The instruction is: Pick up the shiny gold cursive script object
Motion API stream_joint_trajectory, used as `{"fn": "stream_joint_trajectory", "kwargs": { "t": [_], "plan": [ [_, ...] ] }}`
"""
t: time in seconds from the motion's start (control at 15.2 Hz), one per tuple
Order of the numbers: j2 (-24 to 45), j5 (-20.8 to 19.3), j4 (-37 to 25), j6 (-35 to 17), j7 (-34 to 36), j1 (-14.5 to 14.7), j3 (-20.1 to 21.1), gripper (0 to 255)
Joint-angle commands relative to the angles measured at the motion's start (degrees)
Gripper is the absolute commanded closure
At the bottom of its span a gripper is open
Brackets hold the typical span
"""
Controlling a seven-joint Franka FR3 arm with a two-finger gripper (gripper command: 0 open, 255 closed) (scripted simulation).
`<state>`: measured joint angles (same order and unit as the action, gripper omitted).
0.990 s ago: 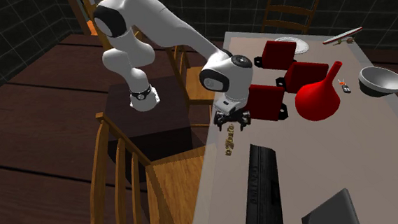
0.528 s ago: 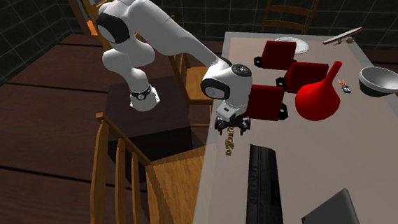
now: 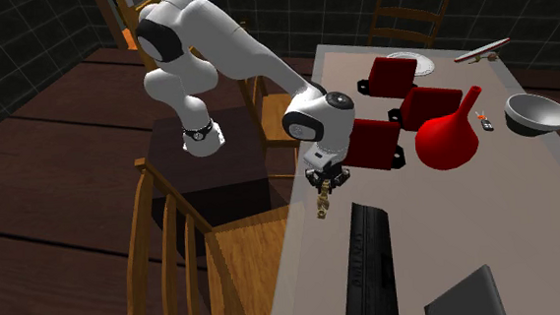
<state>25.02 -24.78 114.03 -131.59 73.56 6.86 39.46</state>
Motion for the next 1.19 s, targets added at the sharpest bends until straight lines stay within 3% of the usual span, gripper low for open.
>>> {"fn": "stream_joint_trajectory", "kwargs": {
  "t": [0.0,1.12],
  "plan": [
    [0.00,0.00,0.00,0.00,0.00,0.00,0.00,255],
    [-7.37,7.10,-3.03,8.47,-4.88,-3.12,3.98,255]
  ]
}}
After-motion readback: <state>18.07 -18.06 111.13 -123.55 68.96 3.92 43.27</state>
